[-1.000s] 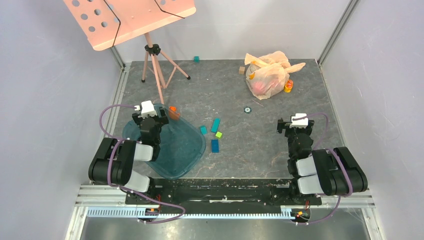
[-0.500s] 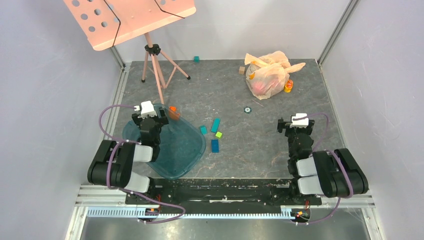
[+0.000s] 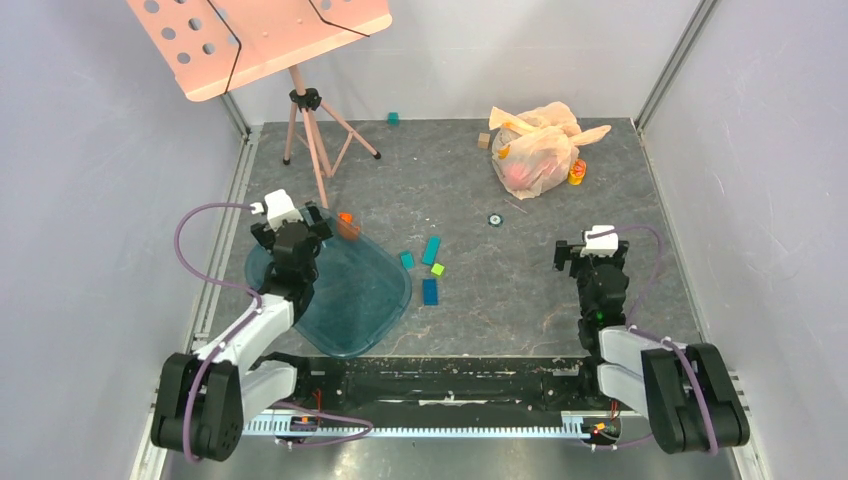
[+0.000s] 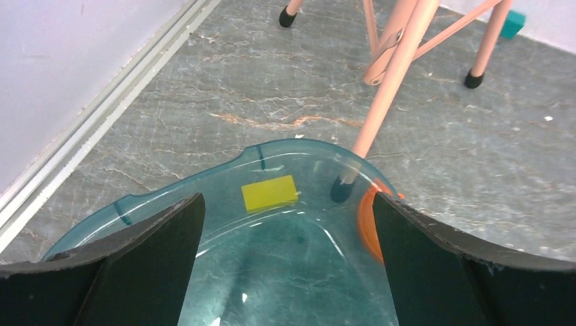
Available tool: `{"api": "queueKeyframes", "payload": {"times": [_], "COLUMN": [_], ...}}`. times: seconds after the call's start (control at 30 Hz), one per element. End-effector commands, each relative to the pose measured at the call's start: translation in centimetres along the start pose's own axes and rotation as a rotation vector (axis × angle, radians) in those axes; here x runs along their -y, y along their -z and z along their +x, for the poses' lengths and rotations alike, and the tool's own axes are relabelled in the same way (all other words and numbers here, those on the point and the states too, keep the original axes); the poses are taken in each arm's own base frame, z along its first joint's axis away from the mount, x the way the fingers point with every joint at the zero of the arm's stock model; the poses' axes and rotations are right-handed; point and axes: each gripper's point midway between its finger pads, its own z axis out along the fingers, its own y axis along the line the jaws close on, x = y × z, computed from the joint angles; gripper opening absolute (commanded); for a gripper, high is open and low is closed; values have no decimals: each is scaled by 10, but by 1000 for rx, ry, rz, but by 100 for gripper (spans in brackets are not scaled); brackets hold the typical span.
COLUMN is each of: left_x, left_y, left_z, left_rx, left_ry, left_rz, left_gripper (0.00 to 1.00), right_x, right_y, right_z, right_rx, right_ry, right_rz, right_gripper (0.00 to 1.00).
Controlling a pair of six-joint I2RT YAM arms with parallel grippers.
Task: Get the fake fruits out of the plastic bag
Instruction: Pick up the plastic bag at the center of the board.
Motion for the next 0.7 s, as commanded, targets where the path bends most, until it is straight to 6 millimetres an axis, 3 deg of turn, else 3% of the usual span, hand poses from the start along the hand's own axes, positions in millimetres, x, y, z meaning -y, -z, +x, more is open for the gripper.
{"api": "queueKeyframes", "payload": {"times": [0.0, 0.13, 0.37, 0.53, 0.67], "left_x": [9, 24, 47, 44, 33], "left_y": [15, 30, 68, 84, 86], "left_z": [-19, -40, -73, -80, -75], "left_rx": [-88, -207, -375, -397, -400], "left_ry": [150, 178, 165, 27, -12], "left_rz": [-17, 23, 171, 245, 215], "left_gripper": [100, 100, 100, 100, 100], "right_x": [3, 0, 3, 0, -16], "right_y": [-10, -20, -33, -47, -57], "right_z": [-31, -52, -57, -75, -96], "right_rx": [36, 5, -266, -393, -346], "right_ry": [-118, -213, -188, -169, -181], "right_rz": [31, 31, 62, 43, -57], "right_gripper": [98, 98, 98, 98, 98]}}
